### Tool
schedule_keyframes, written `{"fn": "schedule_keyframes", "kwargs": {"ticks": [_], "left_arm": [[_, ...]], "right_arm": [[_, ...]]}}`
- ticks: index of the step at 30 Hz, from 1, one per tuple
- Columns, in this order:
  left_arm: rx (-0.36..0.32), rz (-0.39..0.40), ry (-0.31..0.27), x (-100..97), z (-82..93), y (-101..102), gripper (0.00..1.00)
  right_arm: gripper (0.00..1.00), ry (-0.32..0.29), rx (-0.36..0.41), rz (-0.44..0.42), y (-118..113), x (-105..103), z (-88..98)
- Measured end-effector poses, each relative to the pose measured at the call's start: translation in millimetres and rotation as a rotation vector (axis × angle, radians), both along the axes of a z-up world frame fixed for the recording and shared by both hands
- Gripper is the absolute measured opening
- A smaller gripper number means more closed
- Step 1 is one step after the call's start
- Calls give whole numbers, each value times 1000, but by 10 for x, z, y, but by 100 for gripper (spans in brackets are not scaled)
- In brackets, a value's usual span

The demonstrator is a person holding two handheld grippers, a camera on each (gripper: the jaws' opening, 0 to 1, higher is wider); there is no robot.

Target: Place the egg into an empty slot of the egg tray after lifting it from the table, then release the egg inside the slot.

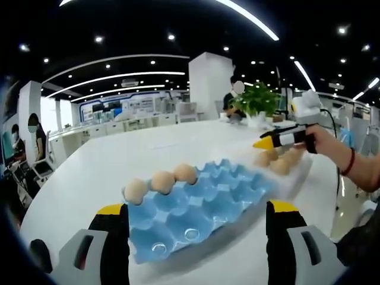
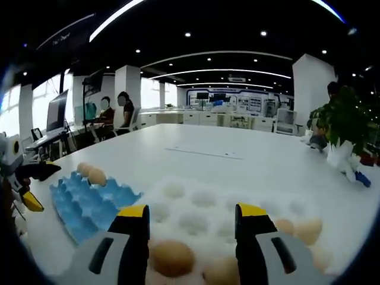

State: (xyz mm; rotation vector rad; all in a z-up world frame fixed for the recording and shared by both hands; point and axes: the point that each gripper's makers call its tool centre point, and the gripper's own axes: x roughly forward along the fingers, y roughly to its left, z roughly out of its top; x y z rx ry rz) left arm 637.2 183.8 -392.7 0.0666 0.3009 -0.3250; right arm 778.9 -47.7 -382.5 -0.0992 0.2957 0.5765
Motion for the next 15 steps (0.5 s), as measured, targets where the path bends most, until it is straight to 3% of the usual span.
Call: {"fn": "schedule_keyframes", "kwargs": {"ticks": [15], "left_arm": [[8,-3,11,-11,-51,2,98]], "right_arm": [[60,15,-13,-95,-463,95,-80]]}}
